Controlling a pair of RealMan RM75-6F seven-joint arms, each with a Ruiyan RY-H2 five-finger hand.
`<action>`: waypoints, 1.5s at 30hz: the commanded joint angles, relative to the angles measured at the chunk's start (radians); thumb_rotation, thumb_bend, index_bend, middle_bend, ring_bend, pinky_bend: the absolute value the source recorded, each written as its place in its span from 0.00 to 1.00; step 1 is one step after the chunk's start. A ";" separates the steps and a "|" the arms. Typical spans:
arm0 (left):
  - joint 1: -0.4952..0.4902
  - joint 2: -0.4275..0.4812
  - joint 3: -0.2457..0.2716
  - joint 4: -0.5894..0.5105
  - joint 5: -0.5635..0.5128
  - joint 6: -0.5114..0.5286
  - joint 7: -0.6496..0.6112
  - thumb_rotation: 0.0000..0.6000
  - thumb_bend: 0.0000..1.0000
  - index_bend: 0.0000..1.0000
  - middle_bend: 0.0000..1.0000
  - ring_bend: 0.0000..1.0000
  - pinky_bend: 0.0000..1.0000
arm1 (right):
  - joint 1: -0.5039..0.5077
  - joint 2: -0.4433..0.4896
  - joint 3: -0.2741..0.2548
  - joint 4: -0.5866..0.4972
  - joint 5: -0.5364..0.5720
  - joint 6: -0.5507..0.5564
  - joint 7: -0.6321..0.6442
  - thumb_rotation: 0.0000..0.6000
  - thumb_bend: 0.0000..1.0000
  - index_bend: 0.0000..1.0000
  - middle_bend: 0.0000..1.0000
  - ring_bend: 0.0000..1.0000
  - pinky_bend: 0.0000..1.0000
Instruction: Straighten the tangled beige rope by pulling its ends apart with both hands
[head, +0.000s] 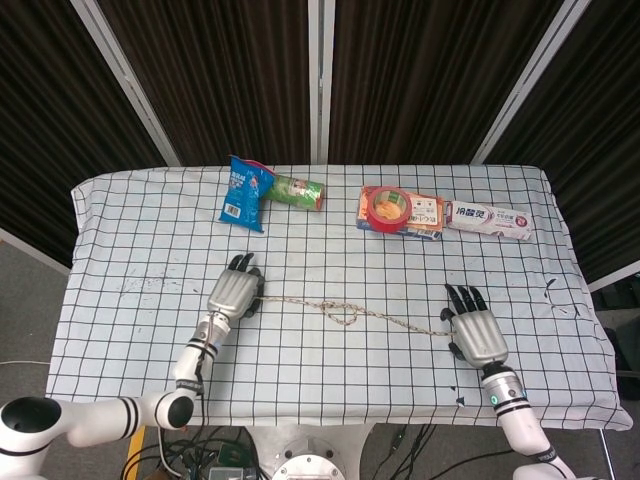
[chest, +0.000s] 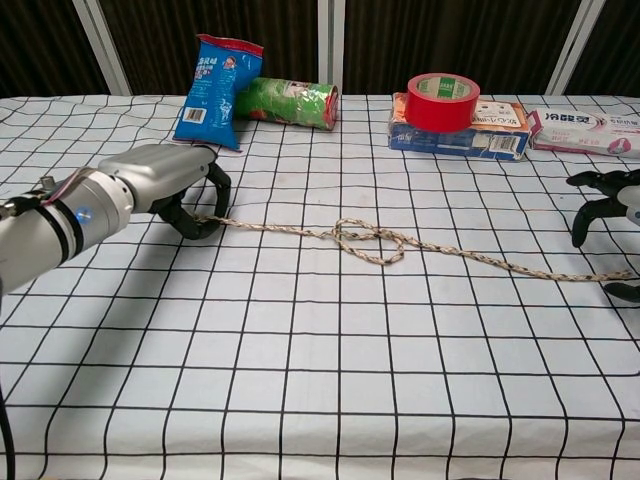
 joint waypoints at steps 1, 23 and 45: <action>0.000 -0.002 0.000 0.002 0.001 0.000 -0.001 1.00 0.40 0.58 0.32 0.03 0.09 | 0.002 -0.009 -0.002 0.009 0.002 0.004 0.001 1.00 0.19 0.43 0.00 0.00 0.00; -0.006 -0.010 -0.003 0.015 -0.012 -0.012 0.005 1.00 0.40 0.58 0.32 0.03 0.09 | 0.023 -0.055 -0.003 0.090 0.039 -0.012 0.021 1.00 0.21 0.52 0.00 0.00 0.00; -0.015 -0.010 -0.004 0.013 -0.021 -0.023 0.013 1.00 0.40 0.58 0.33 0.03 0.09 | 0.045 -0.061 0.002 0.101 0.075 -0.042 0.035 1.00 0.30 0.55 0.03 0.00 0.00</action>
